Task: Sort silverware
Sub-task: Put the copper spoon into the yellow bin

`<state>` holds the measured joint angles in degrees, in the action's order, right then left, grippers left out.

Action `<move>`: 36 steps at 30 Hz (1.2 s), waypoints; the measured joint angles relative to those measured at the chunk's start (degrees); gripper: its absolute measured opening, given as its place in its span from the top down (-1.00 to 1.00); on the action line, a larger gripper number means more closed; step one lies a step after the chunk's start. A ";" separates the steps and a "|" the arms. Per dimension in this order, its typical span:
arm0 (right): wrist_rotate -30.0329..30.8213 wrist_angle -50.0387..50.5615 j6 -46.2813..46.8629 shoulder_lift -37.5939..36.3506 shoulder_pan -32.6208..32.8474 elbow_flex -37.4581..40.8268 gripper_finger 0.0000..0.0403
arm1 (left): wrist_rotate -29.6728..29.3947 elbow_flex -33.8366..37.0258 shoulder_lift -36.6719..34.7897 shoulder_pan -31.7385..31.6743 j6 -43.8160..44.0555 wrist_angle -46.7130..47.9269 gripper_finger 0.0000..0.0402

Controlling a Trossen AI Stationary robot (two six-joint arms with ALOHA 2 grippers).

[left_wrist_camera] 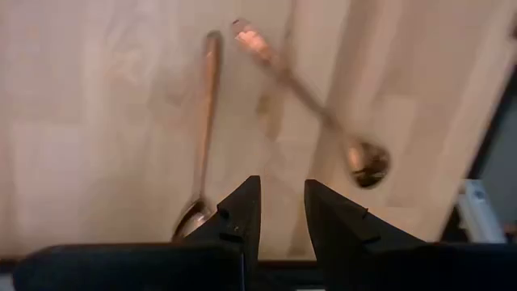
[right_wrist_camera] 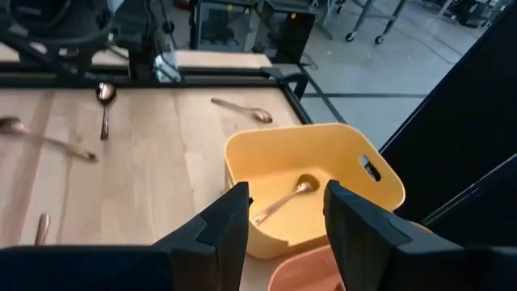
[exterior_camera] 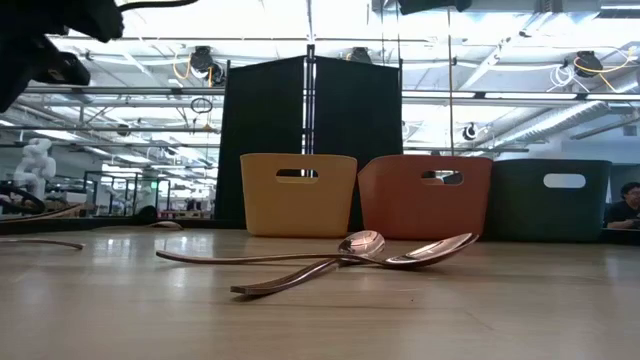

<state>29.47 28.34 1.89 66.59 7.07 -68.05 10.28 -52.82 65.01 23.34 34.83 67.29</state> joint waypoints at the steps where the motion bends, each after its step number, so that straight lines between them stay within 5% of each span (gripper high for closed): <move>1: -0.54 0.58 0.08 0.00 0.00 0.00 0.26 | -0.74 0.00 0.00 0.75 0.42 0.51 0.54; 10: -7.19 3.98 1.37 0.00 0.02 0.00 0.26 | -3.39 6.65 0.22 3.84 0.83 -5.38 0.54; 22: -7.36 4.61 0.81 0.00 0.02 0.00 0.26 | 4.04 17.68 0.22 2.94 2.44 -12.74 0.52; 36: -10.17 4.50 2.61 0.00 0.04 0.00 0.26 | -6.28 20.50 0.22 2.94 8.29 -12.60 0.16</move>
<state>19.30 32.85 4.50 66.59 7.11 -68.05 4.00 -32.32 65.23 26.28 43.12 54.69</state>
